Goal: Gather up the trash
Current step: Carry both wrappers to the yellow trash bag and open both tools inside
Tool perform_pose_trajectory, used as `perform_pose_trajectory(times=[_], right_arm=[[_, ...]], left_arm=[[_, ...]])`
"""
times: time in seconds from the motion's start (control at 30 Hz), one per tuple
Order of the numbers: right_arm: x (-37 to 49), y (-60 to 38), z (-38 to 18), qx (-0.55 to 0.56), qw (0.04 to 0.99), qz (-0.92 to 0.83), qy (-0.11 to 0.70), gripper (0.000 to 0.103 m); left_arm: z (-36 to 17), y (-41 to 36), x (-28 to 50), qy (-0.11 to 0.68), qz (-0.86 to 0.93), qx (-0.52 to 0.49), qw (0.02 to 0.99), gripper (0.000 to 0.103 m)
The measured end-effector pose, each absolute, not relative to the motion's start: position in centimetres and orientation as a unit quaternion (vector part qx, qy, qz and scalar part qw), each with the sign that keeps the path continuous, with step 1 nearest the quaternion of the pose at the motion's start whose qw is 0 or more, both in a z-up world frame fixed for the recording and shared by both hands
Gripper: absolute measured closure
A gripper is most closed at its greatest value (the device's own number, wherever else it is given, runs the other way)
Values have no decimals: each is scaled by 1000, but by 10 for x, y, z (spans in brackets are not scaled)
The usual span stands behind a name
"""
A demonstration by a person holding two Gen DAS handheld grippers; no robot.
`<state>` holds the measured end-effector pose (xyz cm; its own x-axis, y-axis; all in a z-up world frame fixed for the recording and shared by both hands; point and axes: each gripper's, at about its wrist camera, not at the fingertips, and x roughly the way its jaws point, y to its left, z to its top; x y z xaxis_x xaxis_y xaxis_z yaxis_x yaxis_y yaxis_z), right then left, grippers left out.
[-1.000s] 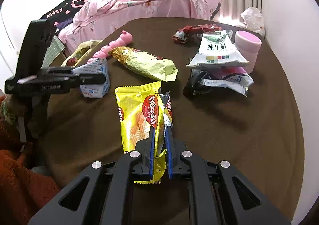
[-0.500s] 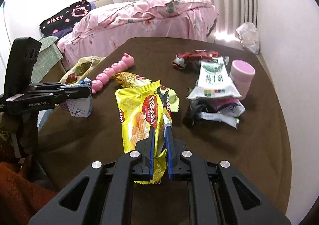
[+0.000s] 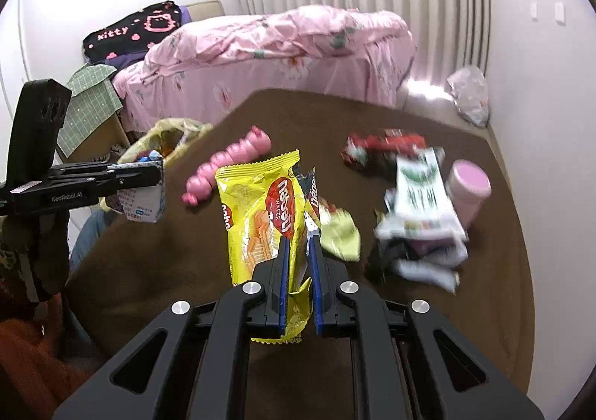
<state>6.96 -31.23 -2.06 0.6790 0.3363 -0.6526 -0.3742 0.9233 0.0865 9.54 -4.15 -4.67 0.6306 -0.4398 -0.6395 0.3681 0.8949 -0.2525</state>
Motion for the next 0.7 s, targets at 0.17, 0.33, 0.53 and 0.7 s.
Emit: perform_pose_trajectory(times=[0.17, 0.33, 0.53, 0.7], right_arm=[[113, -250, 8, -59, 907, 267, 321, 92], [183, -161, 7, -71, 870, 340, 351, 92], [264, -84, -29, -109, 833, 338, 424, 92], [285, -35, -66, -154, 798, 352, 465, 92]], left_arm=[[-37, 45, 107, 340, -119, -117, 926, 88], [-53, 113, 122, 335, -24, -186, 923, 88], [-84, 145, 143, 344, 2, -221, 913, 88], [-111, 154, 162, 360, 14, -242, 901, 88]])
